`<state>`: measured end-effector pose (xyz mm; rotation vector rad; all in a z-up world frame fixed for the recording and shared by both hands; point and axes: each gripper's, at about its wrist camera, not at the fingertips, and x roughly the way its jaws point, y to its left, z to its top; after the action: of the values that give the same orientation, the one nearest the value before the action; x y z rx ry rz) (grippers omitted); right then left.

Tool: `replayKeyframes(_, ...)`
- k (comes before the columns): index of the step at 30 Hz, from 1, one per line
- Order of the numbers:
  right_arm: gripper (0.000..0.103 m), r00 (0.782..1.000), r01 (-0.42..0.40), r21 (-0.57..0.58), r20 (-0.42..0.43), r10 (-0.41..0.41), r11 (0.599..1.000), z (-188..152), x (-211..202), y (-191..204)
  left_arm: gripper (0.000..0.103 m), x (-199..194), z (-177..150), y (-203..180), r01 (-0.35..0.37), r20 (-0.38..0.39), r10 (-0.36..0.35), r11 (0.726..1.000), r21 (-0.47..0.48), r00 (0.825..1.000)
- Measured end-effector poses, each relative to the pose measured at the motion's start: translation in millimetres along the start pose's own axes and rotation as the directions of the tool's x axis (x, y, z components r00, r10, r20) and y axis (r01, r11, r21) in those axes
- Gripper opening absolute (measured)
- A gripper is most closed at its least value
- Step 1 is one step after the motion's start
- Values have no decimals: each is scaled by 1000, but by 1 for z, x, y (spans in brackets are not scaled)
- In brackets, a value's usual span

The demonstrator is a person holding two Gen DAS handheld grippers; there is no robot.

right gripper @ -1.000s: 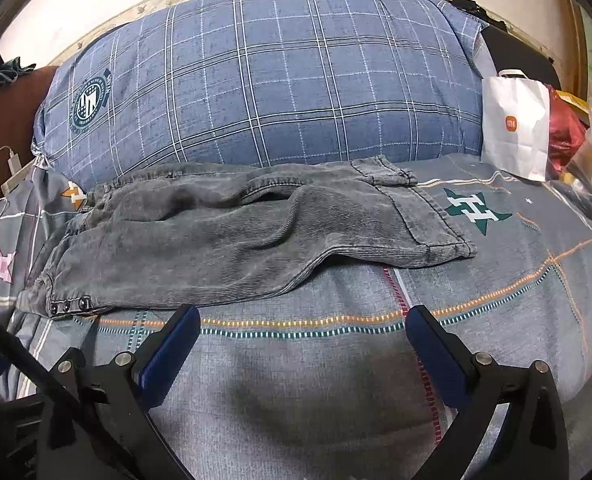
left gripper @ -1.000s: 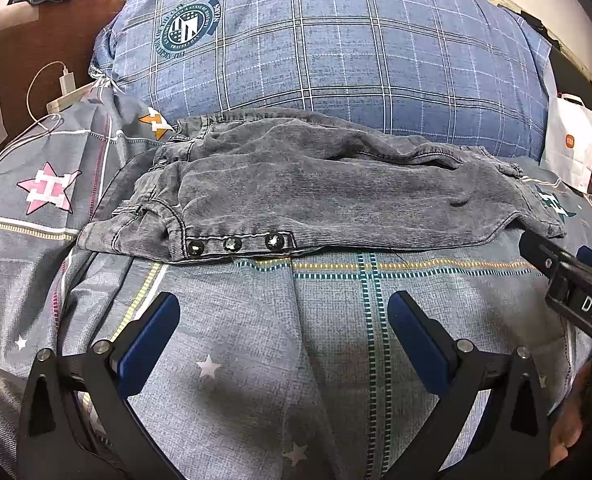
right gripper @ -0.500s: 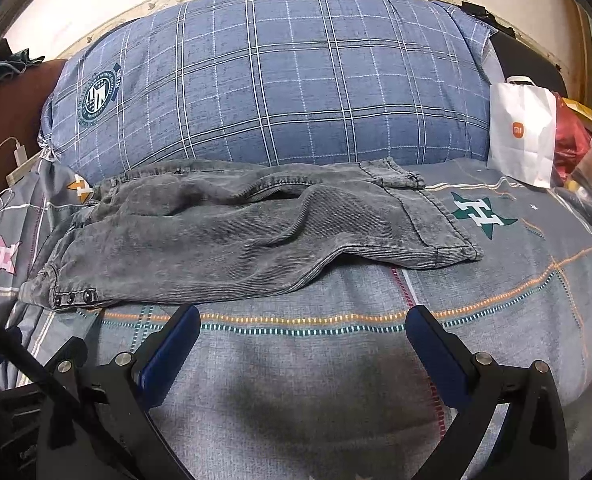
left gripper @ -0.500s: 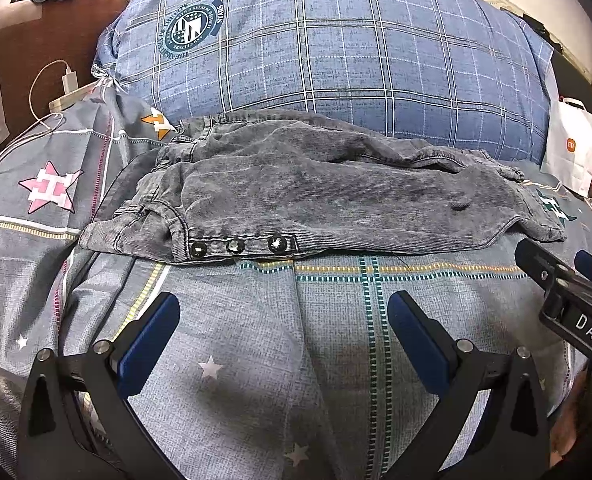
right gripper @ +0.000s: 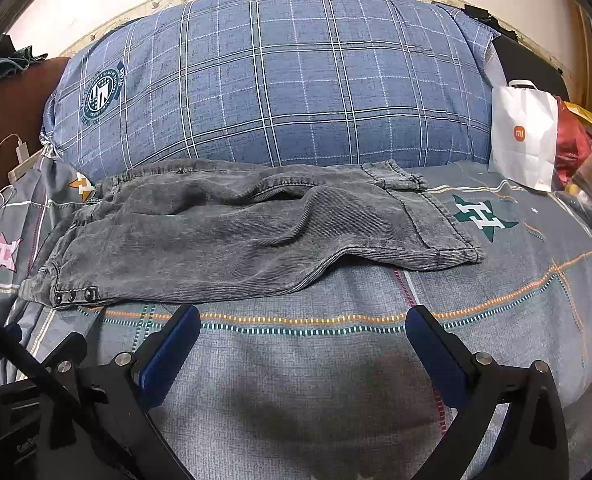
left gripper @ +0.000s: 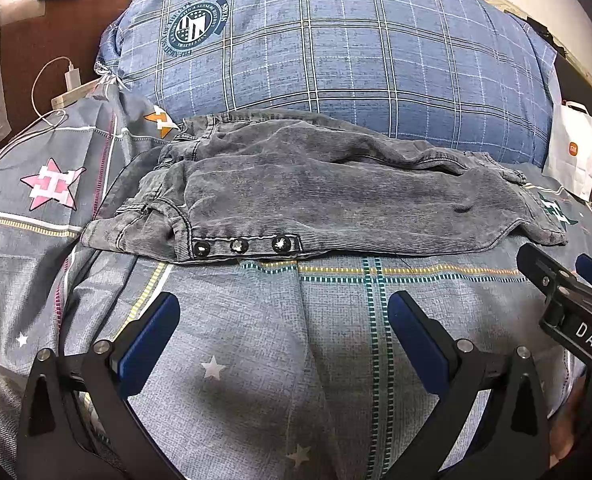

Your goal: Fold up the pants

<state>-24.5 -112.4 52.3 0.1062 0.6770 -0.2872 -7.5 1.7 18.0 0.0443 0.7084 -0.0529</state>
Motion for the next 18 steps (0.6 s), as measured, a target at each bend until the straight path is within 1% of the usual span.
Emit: replayKeyframes(18, 103, 1000, -1, 2, -2, 1, 1000, 0, 0, -1, 103, 0, 0, 1, -4, -2, 4, 1000, -4, 1000)
